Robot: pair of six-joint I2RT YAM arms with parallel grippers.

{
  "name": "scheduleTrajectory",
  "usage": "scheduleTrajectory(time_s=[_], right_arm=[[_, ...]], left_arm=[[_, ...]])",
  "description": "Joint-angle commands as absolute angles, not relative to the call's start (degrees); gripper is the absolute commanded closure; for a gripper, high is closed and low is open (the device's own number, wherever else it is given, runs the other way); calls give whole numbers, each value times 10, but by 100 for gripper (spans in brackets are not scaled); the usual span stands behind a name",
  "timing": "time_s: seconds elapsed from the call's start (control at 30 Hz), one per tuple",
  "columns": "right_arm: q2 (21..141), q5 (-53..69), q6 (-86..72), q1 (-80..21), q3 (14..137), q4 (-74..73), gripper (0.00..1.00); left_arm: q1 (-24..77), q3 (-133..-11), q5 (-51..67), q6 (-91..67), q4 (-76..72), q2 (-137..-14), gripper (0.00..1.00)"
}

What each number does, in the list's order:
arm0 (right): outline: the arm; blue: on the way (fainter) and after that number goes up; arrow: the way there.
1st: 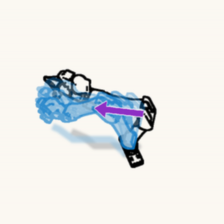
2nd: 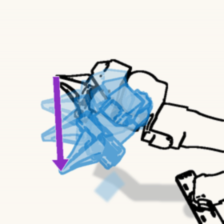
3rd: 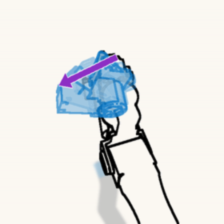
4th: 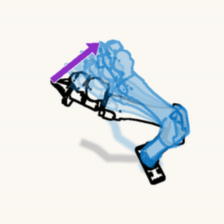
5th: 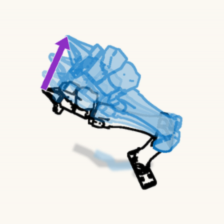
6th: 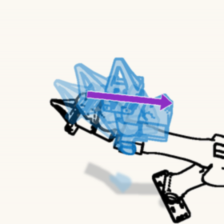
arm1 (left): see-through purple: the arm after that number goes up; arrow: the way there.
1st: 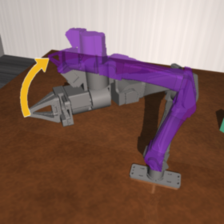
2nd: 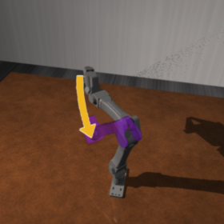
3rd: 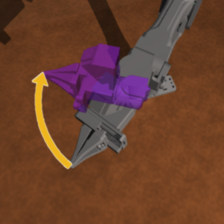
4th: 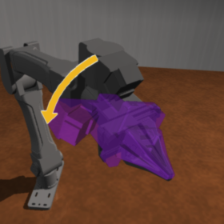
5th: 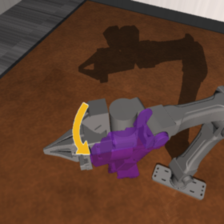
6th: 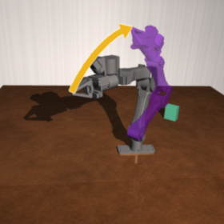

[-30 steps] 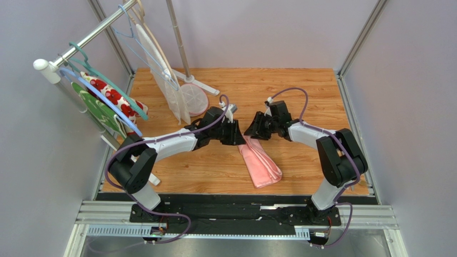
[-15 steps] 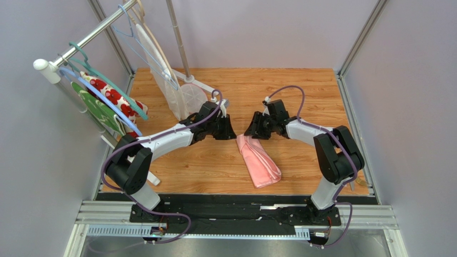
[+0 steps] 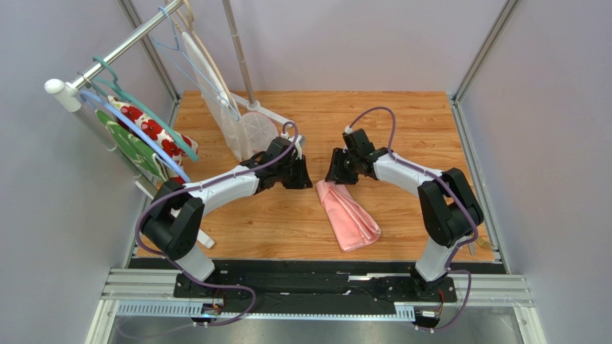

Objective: Fold the napkin into a case and place the utensils inside
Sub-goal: Stuff the top corner of the smaller-rectangle-folded napkin at the center of the board.

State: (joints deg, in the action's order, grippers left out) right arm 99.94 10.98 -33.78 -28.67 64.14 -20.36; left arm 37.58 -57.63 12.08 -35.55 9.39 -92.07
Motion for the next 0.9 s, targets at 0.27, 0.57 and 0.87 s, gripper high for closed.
scheduleTrajectory(time_s=[0.27,0.57,0.87], right_arm=[[1011,69,-323,-310,660,-218,55],[1033,54,-330,-317,693,-233,58],[1042,41,-336,-323,703,-252,62]], left_arm=[[386,-613,107,-342,114,-938,83],[395,-614,98,-342,113,-946,82],[398,-614,93,-344,107,-954,81]])
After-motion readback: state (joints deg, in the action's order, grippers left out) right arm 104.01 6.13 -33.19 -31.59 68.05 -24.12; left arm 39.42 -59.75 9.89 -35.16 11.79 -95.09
